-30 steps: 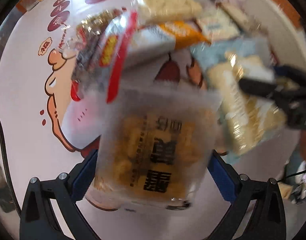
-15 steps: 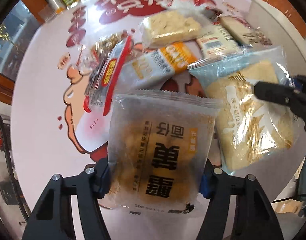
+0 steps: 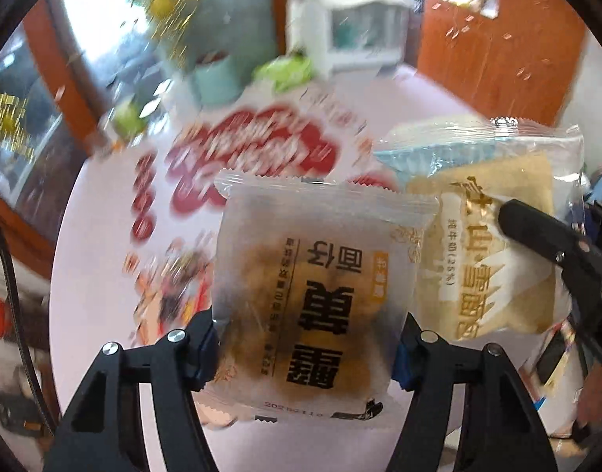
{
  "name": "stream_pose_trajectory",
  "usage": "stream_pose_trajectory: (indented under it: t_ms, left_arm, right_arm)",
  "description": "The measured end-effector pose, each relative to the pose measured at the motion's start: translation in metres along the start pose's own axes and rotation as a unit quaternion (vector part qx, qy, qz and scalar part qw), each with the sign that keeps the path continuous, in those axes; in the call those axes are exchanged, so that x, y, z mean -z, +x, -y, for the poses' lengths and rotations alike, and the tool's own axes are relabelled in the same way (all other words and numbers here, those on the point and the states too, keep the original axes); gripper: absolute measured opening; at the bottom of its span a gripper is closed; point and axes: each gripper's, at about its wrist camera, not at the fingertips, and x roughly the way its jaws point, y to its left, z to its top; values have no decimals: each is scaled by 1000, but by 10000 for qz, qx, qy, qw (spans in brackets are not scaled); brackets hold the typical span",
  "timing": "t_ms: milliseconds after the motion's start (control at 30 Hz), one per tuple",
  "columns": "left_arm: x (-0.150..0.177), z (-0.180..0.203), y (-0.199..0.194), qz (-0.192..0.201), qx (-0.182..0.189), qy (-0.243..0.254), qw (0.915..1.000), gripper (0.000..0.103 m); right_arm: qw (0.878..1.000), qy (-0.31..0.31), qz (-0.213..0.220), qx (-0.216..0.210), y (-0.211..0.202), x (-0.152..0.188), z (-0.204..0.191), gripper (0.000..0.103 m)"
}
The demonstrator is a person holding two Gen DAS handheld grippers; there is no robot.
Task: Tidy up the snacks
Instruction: 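Carry both packs over the white tray and open both tools to drop them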
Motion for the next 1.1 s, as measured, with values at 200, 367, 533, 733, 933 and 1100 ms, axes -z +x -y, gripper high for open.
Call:
stream_pose_trajectory:
  t_ms: [200, 367, 533, 733, 933, 1100]
  left_arm:
    - [-51, 82, -7, 547, 322, 531, 9966, 67]
    - [-88, 142, 4, 554, 548, 664, 9947, 67]
    - [-108, 180, 25, 482, 642, 715, 9942, 68]
    - [-120, 215, 50, 313, 668, 813, 9940, 74]
    - [-120, 232, 60, 101, 771, 946, 9925, 101]
    - [-122, 228, 64, 34, 583, 824, 9949, 101]
  right_arm:
    - [9923, 293, 831, 866, -62, -12, 53, 25]
    - [9815, 618, 970, 1533, -85, -11, 104, 25]
    - [9730, 965, 813, 1934, -86, -1, 159, 25]
    - [9659, 1295, 570, 2166, -75, 11, 203, 26]
    - [9662, 1595, 199, 2015, -62, 24, 230, 32]
    - [9653, 1752, 128, 1930, -61, 31, 239, 43]
